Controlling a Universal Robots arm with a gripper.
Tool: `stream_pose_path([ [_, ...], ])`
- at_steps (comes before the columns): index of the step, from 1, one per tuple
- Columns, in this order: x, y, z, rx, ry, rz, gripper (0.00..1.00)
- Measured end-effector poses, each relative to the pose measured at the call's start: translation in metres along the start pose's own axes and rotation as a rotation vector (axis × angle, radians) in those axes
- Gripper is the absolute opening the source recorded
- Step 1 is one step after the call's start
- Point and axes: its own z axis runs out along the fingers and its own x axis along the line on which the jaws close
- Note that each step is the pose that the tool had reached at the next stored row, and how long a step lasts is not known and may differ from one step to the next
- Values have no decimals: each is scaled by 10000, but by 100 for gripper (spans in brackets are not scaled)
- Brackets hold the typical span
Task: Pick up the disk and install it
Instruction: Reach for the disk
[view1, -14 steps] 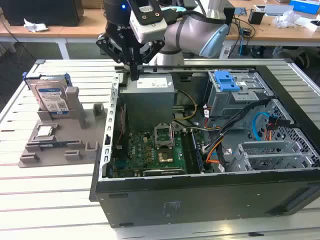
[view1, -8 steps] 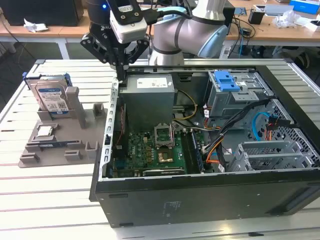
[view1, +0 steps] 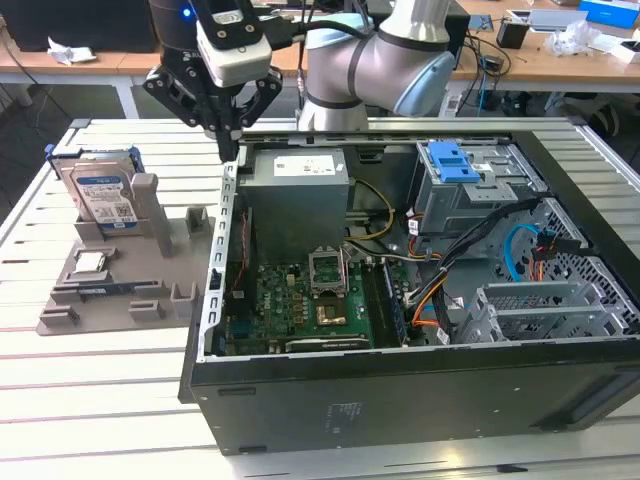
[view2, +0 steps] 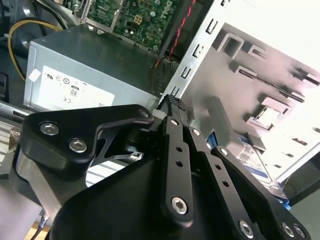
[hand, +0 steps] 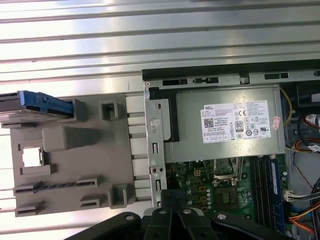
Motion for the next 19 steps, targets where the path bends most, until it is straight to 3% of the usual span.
stream_pose_path([
  [5, 90, -7, -3, 0, 0, 0, 11],
  [8, 188, -14, -5, 0, 0, -1, 11],
  [19, 352, -26, -10, 0, 0, 0, 11],
])
